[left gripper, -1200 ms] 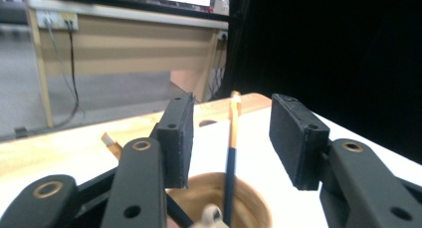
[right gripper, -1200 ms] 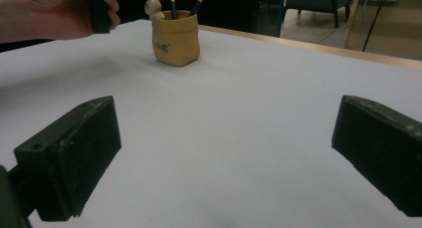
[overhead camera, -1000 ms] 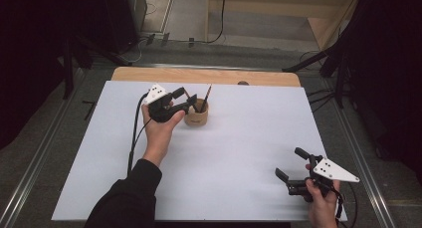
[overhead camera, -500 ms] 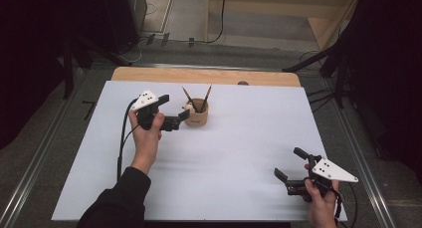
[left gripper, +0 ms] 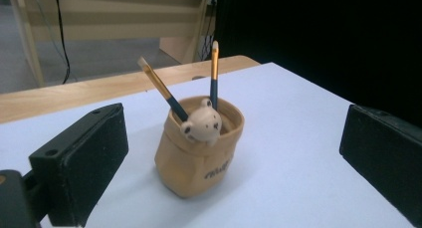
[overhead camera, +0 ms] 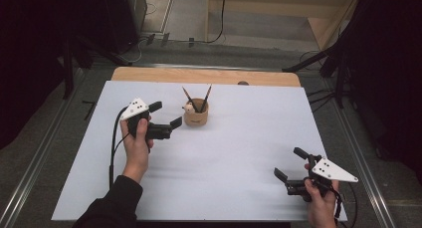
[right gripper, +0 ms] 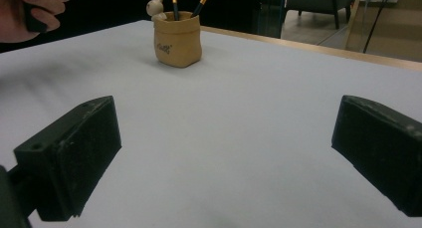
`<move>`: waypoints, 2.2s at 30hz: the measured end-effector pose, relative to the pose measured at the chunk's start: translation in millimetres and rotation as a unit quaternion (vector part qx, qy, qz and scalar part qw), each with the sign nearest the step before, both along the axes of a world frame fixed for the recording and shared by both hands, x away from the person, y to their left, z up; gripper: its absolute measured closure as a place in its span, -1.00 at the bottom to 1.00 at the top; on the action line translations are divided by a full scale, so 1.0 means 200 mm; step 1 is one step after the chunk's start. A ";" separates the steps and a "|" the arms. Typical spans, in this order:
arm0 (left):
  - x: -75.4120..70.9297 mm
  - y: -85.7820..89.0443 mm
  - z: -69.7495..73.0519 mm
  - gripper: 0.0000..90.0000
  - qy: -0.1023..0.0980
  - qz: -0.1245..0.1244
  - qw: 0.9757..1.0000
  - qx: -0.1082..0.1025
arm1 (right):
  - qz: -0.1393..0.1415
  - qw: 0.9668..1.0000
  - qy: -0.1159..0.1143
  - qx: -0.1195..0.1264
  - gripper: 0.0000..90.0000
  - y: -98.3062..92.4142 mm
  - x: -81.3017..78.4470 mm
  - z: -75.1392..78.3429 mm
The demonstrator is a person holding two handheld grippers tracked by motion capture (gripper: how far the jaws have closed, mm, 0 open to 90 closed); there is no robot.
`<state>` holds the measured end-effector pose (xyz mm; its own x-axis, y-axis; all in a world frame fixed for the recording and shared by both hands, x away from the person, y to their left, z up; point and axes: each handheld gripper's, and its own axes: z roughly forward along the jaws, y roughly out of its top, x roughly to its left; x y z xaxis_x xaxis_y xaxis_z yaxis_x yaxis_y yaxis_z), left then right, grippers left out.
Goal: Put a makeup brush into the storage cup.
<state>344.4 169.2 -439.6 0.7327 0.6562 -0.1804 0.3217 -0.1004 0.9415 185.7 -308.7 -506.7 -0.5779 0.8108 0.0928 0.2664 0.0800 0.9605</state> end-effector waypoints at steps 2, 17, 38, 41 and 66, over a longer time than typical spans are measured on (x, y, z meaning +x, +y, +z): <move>-0.02 0.01 -0.01 -1.00 -0.002 0.000 1.000 0.001 | 0.000 1.000 0.000 0.000 -1.00 0.00 0.00 0.00; -0.11 0.13 -0.06 -1.00 0.005 0.012 1.000 -0.012 | 0.001 1.000 0.001 -0.002 -1.00 0.01 0.00 0.00; -0.23 0.26 -0.10 -1.00 0.006 0.018 1.000 -0.004 | 0.000 1.000 0.002 -0.002 -1.00 0.01 0.00 0.00; -0.24 0.27 -0.10 -1.00 0.007 0.016 1.000 0.000 | -0.001 1.000 0.003 -0.002 -1.00 0.01 0.00 0.00; -0.40 0.43 -0.13 -1.00 0.003 0.041 0.999 -0.003 | -0.001 1.000 0.000 -0.006 -1.00 0.02 0.00 0.00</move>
